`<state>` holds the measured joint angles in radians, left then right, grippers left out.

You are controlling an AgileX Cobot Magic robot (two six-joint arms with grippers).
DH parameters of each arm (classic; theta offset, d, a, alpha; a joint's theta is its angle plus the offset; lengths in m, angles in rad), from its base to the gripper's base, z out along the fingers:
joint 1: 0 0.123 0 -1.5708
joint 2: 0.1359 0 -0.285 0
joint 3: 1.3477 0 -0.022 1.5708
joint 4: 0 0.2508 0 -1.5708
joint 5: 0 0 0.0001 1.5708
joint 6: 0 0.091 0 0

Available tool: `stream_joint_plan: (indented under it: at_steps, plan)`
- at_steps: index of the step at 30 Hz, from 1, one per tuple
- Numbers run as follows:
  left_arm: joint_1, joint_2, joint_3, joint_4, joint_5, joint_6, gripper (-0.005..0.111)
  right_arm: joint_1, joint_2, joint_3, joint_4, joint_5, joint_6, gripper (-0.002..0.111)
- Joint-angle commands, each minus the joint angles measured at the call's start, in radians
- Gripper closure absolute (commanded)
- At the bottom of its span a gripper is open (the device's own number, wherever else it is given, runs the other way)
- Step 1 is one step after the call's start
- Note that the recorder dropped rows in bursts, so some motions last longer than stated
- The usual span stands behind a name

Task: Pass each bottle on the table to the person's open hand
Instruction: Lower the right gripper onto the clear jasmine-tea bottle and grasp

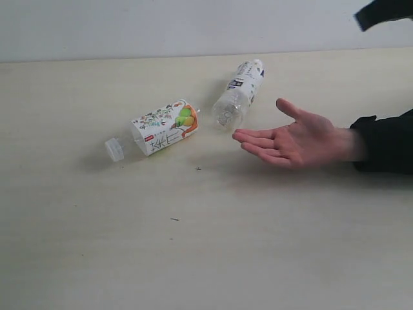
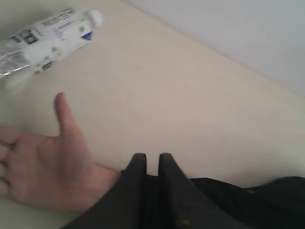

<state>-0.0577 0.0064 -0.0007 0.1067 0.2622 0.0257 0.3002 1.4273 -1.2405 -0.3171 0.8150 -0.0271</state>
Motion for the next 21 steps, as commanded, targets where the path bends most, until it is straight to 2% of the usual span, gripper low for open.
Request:
stream_joint_plan:
  at_steps: [1,3,4,5,6,9,12,17,21]
  plan:
    - [0.003,-0.006,0.001,-0.006,-0.005,-0.002,0.106,-0.004,0.301,-0.296,0.286,0.167,-0.173,0.094]
    - [0.003,-0.006,0.001,-0.006,-0.005,-0.002,0.106,-0.004,0.435,-0.441,0.391,0.191,-0.057,0.084]
    - [0.003,-0.006,0.001,-0.006,-0.005,-0.002,0.106,-0.004,0.515,-0.518,0.447,0.189,0.027,0.075]
    - [0.003,-0.006,0.001,-0.006,-0.005,-0.002,0.106,-0.004,0.544,-0.545,0.459,0.189,0.047,0.07]
    - [0.003,-0.006,0.001,-0.006,-0.005,-0.002,0.106,0.002,0.608,-0.604,0.464,0.171,0.102,0.058]
    - [0.001,-0.006,0.001,-0.006,-0.005,-0.002,0.106,0.014,0.718,-0.68,0.458,0.087,0.195,0.042]
    - [0.001,-0.006,0.001,-0.006,-0.005,-0.002,0.106,0.019,0.797,-0.701,0.445,-0.005,0.358,0.036]
    - [0.001,-0.006,0.001,-0.006,-0.005,-0.002,0.106,0.038,0.878,-0.701,0.451,-0.105,0.379,0.026]
    - [0.001,-0.006,0.001,-0.006,-0.005,-0.002,0.106,0.038,0.91,-0.701,0.405,-0.113,0.459,0.024]
